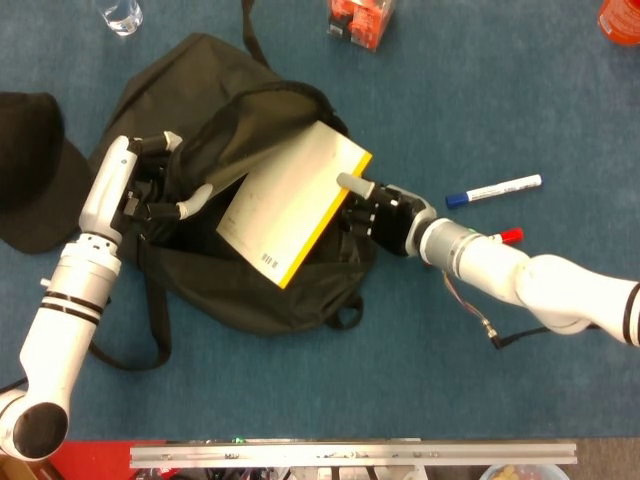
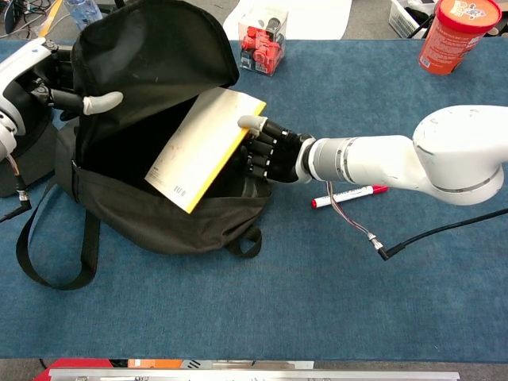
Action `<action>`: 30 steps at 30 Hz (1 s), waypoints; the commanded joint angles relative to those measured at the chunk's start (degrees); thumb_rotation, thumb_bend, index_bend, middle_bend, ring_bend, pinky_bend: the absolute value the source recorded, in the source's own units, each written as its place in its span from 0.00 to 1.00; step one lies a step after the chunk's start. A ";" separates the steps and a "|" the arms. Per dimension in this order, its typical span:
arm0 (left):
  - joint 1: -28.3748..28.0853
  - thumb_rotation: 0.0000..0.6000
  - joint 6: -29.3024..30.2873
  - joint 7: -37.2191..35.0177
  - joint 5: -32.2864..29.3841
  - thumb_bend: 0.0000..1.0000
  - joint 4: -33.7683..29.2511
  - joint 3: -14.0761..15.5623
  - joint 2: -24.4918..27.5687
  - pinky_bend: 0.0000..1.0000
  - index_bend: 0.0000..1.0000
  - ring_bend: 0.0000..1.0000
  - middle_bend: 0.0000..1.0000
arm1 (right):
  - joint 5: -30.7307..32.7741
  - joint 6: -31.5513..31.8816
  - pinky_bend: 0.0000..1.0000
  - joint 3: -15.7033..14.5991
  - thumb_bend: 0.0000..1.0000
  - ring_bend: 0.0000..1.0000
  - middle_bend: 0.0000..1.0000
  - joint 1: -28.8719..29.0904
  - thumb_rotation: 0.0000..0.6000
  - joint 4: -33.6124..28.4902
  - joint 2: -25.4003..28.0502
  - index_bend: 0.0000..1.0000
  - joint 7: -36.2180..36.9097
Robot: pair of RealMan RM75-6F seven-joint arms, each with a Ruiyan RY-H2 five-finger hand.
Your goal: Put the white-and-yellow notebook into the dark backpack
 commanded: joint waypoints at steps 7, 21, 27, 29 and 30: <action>-0.13 1.00 -0.14 0.61 0.38 0.25 -0.68 0.58 -0.08 0.92 0.63 0.75 0.75 | 5.18 1.79 0.72 0.49 0.51 0.65 0.79 2.98 1.00 1.50 -1.74 0.98 -3.65; -0.24 1.00 0.08 1.50 -0.41 0.25 -0.75 0.59 -0.10 0.92 0.63 0.75 0.75 | 8.52 3.44 0.71 1.41 0.51 0.56 0.67 5.42 1.00 0.24 -2.57 0.87 -10.24; -0.21 1.00 0.07 1.43 -0.64 0.25 -0.76 0.51 0.05 0.91 0.63 0.75 0.75 | 5.85 0.95 0.60 3.19 0.51 0.44 0.51 3.32 1.00 -0.12 -2.12 0.62 -12.72; -0.24 1.00 -0.01 1.41 -0.78 0.25 -0.73 0.48 0.09 0.91 0.63 0.75 0.75 | 3.81 -1.13 0.55 4.60 0.51 0.38 0.45 1.77 1.00 -0.27 -1.66 0.52 -13.56; -0.26 1.00 -0.09 1.39 -0.83 0.25 -0.73 0.47 0.11 0.91 0.63 0.75 0.75 | 2.39 -2.27 0.51 5.54 0.51 0.35 0.42 0.86 1.00 -0.37 -1.45 0.47 -14.17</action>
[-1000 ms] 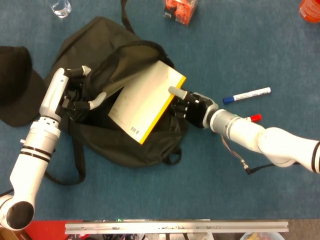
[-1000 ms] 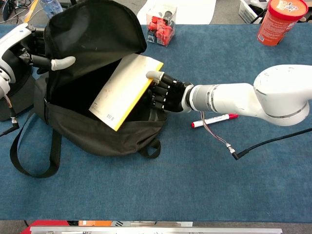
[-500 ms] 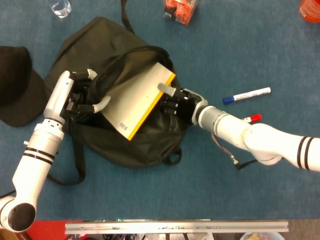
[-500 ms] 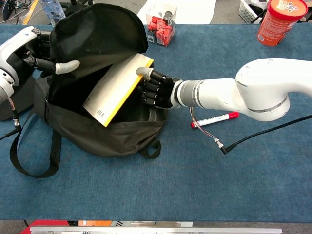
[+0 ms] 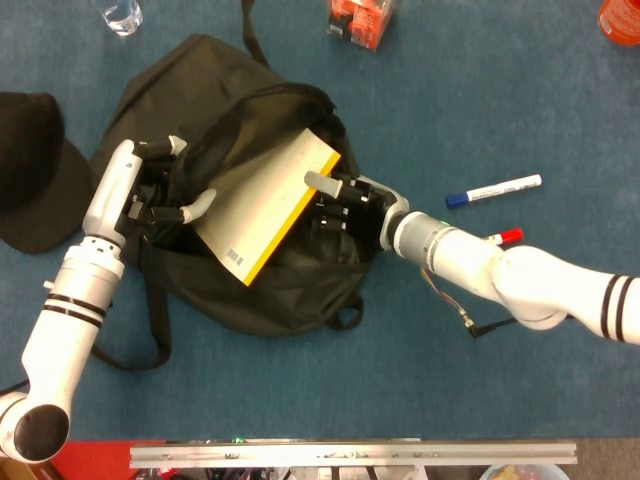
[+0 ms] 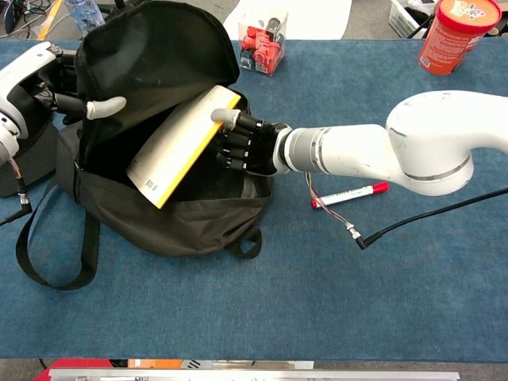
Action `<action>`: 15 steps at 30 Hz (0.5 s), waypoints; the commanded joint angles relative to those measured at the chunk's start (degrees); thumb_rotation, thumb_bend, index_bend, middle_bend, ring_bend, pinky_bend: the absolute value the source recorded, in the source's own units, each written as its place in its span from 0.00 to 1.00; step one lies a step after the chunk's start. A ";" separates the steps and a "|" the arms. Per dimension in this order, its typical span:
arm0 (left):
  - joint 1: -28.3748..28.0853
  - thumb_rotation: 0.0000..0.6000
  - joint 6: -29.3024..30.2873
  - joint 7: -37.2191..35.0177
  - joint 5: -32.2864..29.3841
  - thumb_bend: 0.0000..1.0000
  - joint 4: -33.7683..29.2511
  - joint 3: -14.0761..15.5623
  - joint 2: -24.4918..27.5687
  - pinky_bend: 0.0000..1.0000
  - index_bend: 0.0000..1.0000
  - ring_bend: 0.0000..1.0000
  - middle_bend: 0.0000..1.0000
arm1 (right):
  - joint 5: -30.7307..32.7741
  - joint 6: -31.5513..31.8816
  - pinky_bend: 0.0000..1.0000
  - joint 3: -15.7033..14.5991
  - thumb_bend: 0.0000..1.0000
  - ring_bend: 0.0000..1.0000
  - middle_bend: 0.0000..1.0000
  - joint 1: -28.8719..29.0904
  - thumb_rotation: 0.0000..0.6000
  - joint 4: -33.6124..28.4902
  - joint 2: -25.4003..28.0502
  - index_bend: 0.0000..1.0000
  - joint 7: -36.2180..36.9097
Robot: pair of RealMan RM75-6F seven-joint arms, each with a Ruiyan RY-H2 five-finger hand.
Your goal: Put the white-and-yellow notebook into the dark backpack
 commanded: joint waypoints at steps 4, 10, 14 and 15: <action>-0.11 1.00 -0.19 -0.04 -0.16 0.25 -0.04 -0.08 0.02 0.91 0.63 0.74 0.75 | -7.29 -6.21 0.41 5.03 0.51 0.23 0.30 -5.41 1.00 -0.75 1.15 0.26 -3.30; -0.11 1.00 -0.30 -0.14 -0.27 0.25 -0.15 -0.09 0.11 0.91 0.62 0.74 0.75 | -12.59 -10.43 0.33 8.17 0.51 0.13 0.19 -9.58 1.00 -1.81 2.44 0.02 -6.10; -0.14 1.00 -0.44 -0.25 -0.38 0.25 -0.18 -0.14 0.24 0.91 0.62 0.74 0.75 | -15.75 -14.36 0.29 10.10 0.52 0.08 0.13 -12.34 1.00 -2.71 4.23 0.00 -8.31; -0.15 1.00 -0.49 -0.27 -0.38 0.25 -0.20 -0.13 0.28 0.91 0.62 0.74 0.75 | -16.31 -15.18 0.28 10.49 0.52 0.06 0.11 -12.96 1.00 -3.05 4.82 0.00 -8.76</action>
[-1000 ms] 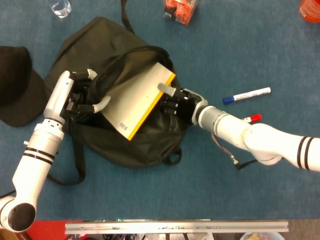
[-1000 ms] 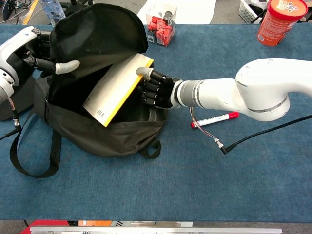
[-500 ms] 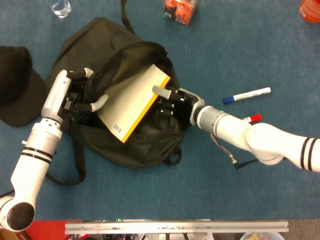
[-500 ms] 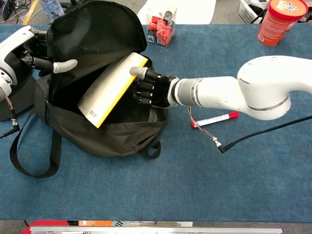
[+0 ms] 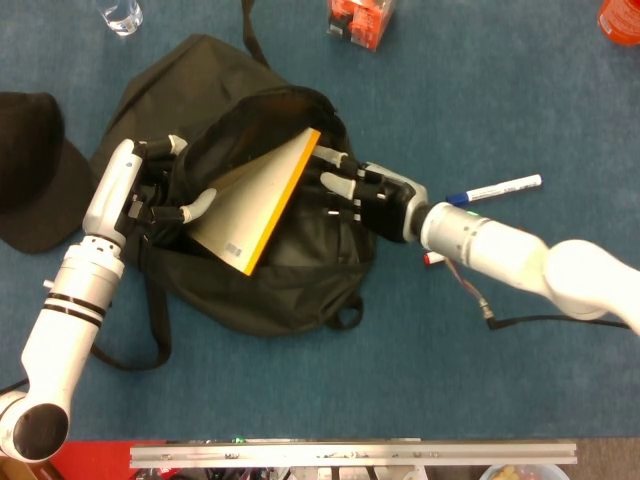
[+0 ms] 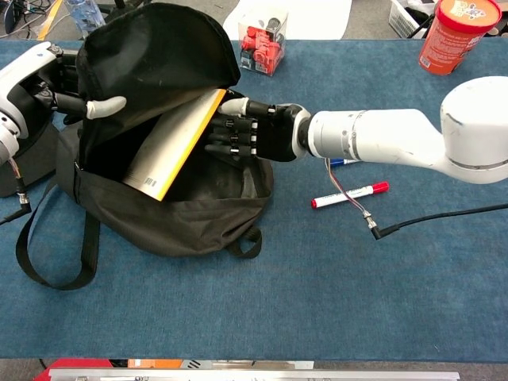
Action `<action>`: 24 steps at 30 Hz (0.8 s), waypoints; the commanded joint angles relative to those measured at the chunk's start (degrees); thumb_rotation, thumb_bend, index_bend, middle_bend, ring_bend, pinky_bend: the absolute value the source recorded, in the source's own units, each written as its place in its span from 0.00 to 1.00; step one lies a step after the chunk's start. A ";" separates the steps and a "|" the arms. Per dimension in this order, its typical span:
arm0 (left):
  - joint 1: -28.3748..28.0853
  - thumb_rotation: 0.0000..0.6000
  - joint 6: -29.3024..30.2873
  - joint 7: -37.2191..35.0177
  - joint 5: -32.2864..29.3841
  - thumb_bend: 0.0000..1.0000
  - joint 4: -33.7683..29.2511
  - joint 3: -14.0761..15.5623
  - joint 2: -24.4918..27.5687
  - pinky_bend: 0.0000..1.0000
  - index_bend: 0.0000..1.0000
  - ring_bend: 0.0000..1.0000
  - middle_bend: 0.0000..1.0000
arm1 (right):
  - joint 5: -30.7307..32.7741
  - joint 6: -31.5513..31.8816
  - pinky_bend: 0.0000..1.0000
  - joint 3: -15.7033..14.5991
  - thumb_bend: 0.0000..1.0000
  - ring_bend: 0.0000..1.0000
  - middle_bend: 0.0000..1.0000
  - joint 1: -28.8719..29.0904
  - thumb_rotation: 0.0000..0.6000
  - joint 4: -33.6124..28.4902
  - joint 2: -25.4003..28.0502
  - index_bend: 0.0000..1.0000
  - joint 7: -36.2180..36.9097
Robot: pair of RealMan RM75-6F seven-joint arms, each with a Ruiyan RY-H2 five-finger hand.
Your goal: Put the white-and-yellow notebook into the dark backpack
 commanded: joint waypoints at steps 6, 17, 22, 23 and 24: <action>-0.25 1.00 -0.60 0.07 0.07 0.25 0.06 0.27 -0.14 0.91 0.61 0.74 0.74 | -5.22 -6.11 0.23 3.13 0.52 0.01 0.06 -5.78 1.00 -4.66 6.74 0.00 -4.64; -0.96 1.00 -2.14 1.12 0.46 0.25 -0.49 1.20 -0.06 0.90 0.61 0.73 0.72 | -8.39 -7.14 0.22 2.66 0.52 0.00 0.05 -10.52 1.00 -9.93 15.88 0.00 -7.67; -1.49 1.00 -4.71 0.96 1.80 0.25 -1.36 2.34 1.60 0.86 0.59 0.69 0.69 | -10.82 -6.93 0.22 4.54 0.52 0.00 0.05 -13.84 1.00 -11.96 18.24 0.00 -10.75; -1.70 1.00 -5.74 0.83 2.63 0.25 -1.54 2.85 2.29 0.84 0.59 0.67 0.68 | -11.38 -6.70 0.22 5.48 0.52 0.00 0.05 -15.07 1.00 -12.68 19.04 0.00 -11.55; -1.90 1.00 -6.57 0.68 3.38 0.25 -1.66 3.25 2.83 0.82 0.58 0.65 0.67 | -11.82 -6.58 0.22 6.24 0.52 0.00 0.05 -16.02 1.00 -13.19 19.65 0.00 -12.16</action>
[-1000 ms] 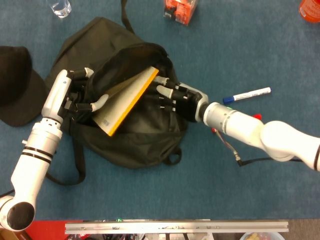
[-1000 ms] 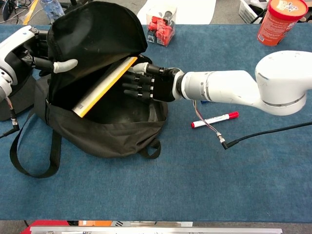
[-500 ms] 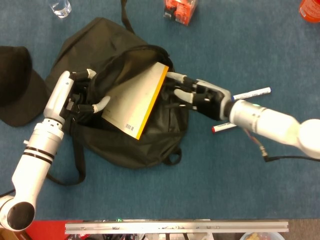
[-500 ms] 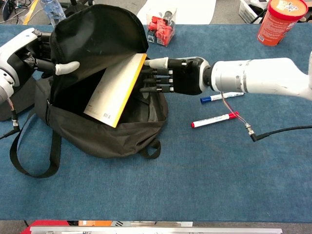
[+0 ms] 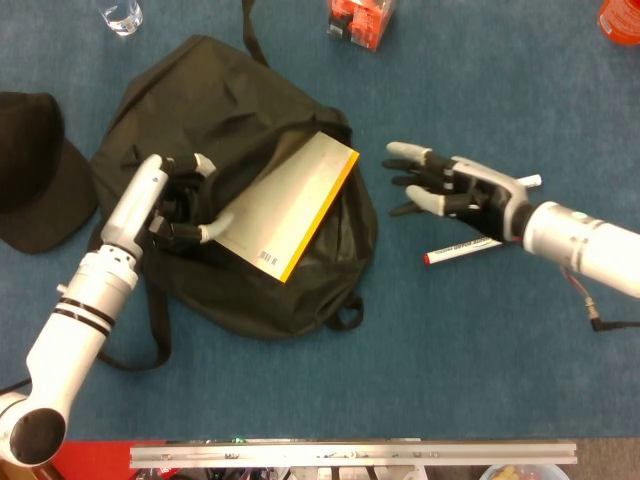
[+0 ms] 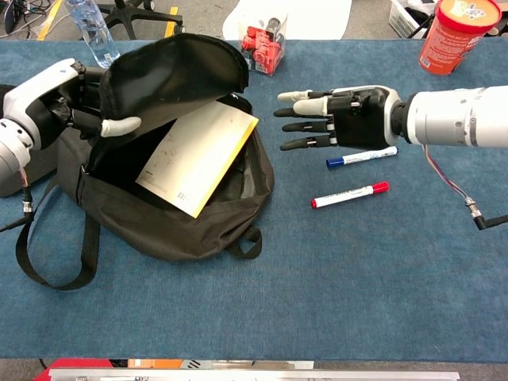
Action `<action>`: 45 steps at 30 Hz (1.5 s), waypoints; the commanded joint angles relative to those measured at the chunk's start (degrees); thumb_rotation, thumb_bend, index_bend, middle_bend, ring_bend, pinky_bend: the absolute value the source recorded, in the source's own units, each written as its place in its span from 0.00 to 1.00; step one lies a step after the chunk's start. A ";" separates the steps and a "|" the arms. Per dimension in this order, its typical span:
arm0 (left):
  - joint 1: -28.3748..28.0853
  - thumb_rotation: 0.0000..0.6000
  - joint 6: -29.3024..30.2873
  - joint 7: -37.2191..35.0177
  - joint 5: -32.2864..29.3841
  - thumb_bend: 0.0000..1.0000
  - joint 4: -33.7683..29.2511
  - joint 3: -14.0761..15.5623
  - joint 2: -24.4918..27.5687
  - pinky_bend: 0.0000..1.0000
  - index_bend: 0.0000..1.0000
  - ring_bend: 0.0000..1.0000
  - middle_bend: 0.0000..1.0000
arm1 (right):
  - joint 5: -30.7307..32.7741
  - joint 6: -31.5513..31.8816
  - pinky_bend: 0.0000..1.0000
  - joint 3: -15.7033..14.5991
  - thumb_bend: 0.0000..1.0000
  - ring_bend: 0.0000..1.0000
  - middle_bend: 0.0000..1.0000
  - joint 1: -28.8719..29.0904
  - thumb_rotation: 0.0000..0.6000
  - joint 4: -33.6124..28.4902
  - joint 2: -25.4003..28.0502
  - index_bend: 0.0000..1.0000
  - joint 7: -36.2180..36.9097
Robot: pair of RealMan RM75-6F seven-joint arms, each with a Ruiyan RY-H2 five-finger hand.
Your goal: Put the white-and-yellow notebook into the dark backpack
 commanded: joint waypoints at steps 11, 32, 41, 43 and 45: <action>-5.21 1.00 -13.91 -2.18 10.27 0.25 -1.27 5.32 8.35 0.38 0.19 0.31 0.38 | -4.46 -0.59 0.22 12.54 0.51 0.00 0.07 -14.11 1.00 -4.84 7.45 0.00 -7.11; -3.46 1.00 -5.04 9.14 9.37 0.25 -1.23 8.02 10.43 0.28 0.08 0.21 0.25 | -18.18 8.77 0.22 14.22 0.51 0.02 0.16 -26.35 1.00 -8.06 13.33 0.00 -22.70; 0.58 1.00 2.84 10.20 11.17 0.25 5.46 8.93 10.69 0.28 0.11 0.21 0.25 | -37.21 30.06 0.22 5.33 0.51 0.11 0.27 -32.35 1.00 -8.69 15.54 0.17 -33.28; 1.86 1.00 5.67 12.09 11.97 0.25 8.15 9.27 10.24 0.28 0.12 0.21 0.25 | -40.39 33.97 0.25 2.65 0.51 0.13 0.28 -32.91 1.00 -7.57 16.24 0.18 -34.68; 3.10 1.00 8.22 13.44 12.47 0.25 10.21 9.51 9.72 0.28 0.12 0.21 0.25 | -43.37 38.72 0.27 0.35 0.51 0.14 0.28 -33.43 1.00 -6.00 16.29 0.19 -37.19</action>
